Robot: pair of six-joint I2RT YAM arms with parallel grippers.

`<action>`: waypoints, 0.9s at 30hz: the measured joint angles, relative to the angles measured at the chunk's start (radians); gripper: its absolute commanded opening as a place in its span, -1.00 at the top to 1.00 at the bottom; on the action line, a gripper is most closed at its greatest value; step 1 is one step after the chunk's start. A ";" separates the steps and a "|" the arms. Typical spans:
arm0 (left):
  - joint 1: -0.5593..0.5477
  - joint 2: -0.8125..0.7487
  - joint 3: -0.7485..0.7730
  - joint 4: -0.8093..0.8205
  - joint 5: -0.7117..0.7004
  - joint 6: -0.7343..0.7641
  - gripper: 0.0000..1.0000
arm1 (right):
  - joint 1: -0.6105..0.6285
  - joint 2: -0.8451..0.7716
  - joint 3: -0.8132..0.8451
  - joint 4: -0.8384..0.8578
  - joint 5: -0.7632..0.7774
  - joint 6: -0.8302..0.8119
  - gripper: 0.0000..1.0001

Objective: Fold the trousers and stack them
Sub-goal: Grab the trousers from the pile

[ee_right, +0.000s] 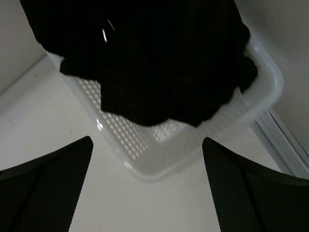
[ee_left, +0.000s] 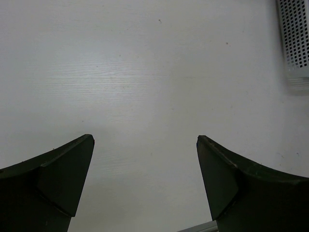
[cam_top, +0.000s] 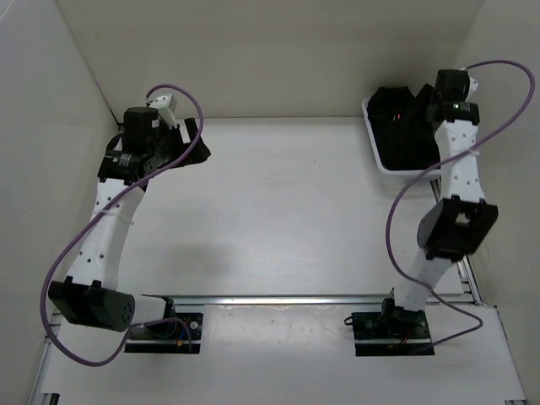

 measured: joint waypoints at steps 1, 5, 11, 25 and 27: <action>0.000 0.017 0.000 0.000 0.001 0.000 -1.00 | -0.015 0.077 0.082 -0.016 -0.018 0.005 -1.00; -0.002 0.087 0.007 -0.001 0.008 -0.001 -1.00 | -0.045 0.360 0.403 -0.077 -0.077 0.002 -1.00; -0.007 0.152 0.041 -0.002 0.011 -0.002 -1.00 | -0.068 0.595 0.529 -0.125 -0.137 -0.002 -0.66; -0.022 0.175 0.069 -0.002 0.011 -0.008 -1.00 | -0.077 0.589 0.546 -0.110 -0.213 -0.002 1.00; -0.026 0.172 0.069 -0.002 0.011 -0.010 -1.00 | -0.076 0.503 0.546 -0.108 -0.227 -0.002 1.00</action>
